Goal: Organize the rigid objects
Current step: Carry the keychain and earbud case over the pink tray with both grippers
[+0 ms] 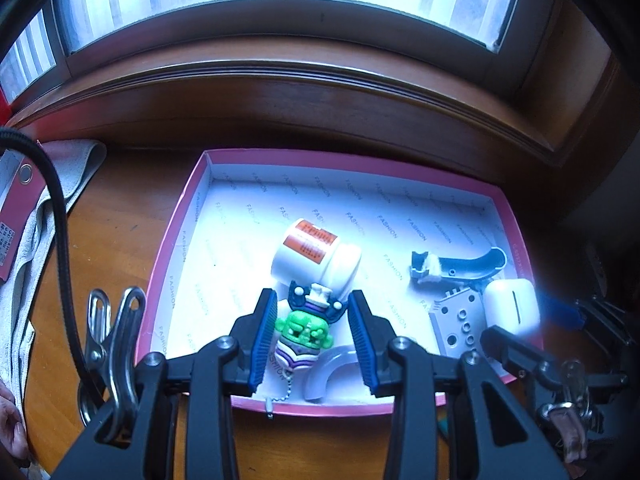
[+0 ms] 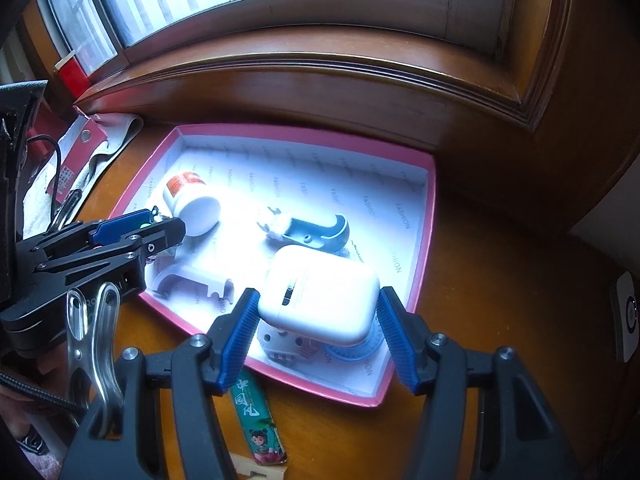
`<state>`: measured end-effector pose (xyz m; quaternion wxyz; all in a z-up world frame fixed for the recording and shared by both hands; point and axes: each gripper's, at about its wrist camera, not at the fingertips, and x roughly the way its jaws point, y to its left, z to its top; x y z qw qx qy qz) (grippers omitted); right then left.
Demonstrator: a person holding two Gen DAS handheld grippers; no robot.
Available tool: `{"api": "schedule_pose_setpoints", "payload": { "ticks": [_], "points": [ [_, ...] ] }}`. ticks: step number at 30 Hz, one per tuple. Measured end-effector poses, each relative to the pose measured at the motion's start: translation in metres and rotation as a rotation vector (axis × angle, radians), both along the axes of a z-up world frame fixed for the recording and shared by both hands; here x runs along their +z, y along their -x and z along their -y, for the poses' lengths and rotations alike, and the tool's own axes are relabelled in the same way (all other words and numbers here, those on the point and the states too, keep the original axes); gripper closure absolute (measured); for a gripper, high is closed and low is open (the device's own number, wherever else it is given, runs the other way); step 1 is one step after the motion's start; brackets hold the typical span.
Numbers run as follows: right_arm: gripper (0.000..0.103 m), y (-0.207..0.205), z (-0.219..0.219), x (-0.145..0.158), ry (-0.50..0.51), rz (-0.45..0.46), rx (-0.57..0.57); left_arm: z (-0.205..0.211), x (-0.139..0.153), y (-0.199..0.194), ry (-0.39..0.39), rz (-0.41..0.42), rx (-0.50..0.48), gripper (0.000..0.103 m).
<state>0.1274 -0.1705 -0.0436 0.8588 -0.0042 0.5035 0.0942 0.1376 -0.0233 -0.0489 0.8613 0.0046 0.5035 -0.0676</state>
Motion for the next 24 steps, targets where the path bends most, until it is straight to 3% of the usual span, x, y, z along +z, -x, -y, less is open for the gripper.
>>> {"api": "schedule_pose_setpoints", "payload": {
  "ticks": [18, 24],
  "points": [
    [0.042, -0.011, -0.002, -0.005, 0.015, -0.009, 0.004, -0.003, -0.001, 0.0, 0.019, -0.008, -0.006, 0.064],
    [0.042, -0.013, -0.003, -0.007, 0.017, -0.012, 0.008, -0.003, -0.004, -0.004, 0.012, -0.025, 0.006, 0.058]
  ]
}}
